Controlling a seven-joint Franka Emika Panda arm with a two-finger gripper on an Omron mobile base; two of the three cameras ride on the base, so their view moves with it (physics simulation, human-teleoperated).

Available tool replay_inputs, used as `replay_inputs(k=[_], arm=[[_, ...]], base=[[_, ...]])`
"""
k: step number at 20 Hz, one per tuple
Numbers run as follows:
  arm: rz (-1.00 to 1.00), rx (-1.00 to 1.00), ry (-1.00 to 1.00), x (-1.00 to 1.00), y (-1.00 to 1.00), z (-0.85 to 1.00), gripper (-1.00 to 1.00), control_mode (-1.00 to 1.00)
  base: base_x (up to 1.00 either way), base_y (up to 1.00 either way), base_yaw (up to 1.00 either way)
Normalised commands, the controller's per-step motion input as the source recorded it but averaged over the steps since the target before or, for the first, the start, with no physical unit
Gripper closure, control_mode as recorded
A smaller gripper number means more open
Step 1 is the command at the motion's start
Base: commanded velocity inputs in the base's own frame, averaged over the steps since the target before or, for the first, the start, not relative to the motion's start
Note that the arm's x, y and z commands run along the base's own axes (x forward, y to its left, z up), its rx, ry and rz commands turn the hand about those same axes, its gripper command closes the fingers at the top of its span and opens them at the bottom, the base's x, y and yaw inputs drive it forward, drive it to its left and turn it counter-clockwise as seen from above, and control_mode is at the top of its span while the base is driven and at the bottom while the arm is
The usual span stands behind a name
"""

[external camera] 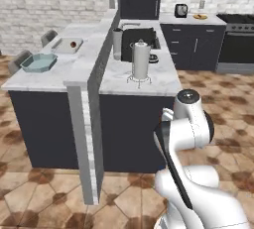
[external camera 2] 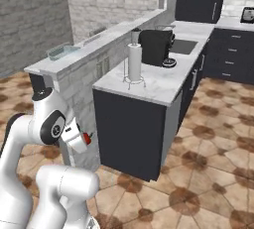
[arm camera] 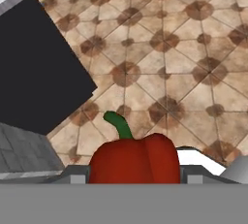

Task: Place the cold items (potato and bell pepper) from the fridge in one tupperware on the dining counter. Place the warm items (kebab skewer and hot dog) in the stove area in another tupperware.

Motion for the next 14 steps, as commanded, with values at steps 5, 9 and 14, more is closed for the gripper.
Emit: replay_inputs(k=[5,9,14], arm=[[0.00,0.00,0.00,0.00,0.00,0.00,1.00,1.00],[0.00,0.00,0.00,0.00,0.00,0.00,1.00,1.00],[0.00,0.00,0.00,0.00,0.00,0.00,1.00,1.00]], base=[[-0.20,0.97,0.02],[-0.06,0.99,0.01],[0.00,0.95,0.00]])
